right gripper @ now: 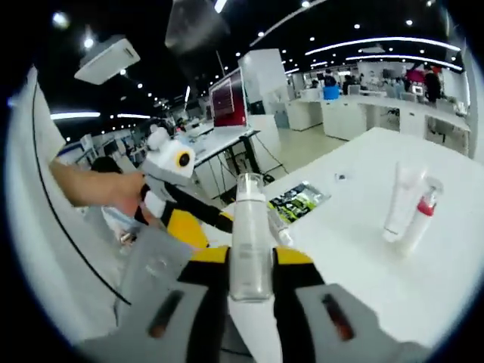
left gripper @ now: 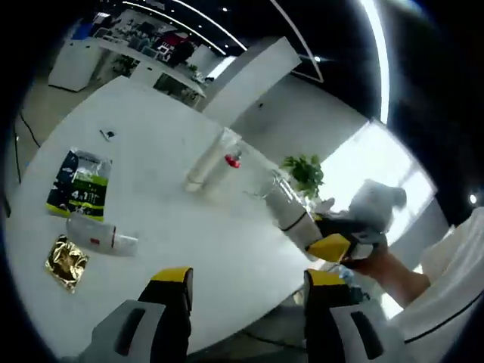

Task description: Arrange the skincare products in the storage area until every visible bottle or jar stands upright without overlapping.

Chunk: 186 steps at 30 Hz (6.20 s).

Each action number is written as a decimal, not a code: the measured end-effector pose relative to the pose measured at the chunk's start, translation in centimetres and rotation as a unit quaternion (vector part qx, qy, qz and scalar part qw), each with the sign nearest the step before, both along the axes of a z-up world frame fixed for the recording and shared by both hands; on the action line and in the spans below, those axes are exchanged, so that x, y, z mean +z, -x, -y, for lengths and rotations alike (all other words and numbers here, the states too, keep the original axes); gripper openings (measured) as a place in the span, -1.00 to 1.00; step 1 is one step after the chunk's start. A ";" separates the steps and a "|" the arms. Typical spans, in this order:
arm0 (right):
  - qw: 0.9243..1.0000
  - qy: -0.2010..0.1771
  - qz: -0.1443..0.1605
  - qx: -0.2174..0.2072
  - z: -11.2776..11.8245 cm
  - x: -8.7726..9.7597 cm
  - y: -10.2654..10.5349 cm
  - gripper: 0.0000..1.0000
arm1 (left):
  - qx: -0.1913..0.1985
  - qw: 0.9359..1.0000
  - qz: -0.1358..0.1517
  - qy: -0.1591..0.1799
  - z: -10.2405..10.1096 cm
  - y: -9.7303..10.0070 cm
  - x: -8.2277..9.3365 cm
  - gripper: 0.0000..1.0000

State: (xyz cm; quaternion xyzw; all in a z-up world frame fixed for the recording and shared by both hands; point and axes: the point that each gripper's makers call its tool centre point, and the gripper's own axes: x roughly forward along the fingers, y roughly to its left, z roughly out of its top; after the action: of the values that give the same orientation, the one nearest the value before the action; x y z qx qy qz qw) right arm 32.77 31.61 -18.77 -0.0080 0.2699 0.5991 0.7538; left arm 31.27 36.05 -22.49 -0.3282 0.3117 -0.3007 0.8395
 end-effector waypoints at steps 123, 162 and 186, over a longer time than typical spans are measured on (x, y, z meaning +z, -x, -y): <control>0.999 0.037 -0.016 -0.020 -4.7 -0.6 3.4 -0.35 | 0.155 0.986 0.067 0.004 0.5 -4.1 5.5 -0.53; 0.982 -0.108 -0.153 0.021 -3.6 1.6 4.5 -0.52 | 0.049 0.985 0.154 0.066 1.9 -3.1 9.8 -0.52; 0.991 -0.078 -0.104 0.025 -2.7 0.8 4.7 -0.52 | -0.020 0.985 0.166 0.047 4.7 -1.2 8.7 -0.53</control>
State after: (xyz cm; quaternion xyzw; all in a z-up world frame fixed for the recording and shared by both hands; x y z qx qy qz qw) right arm 28.10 34.34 -17.99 0.1066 0.2988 0.6346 0.7047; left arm 32.50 31.35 -13.83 -0.3068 0.1605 -0.3824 0.8567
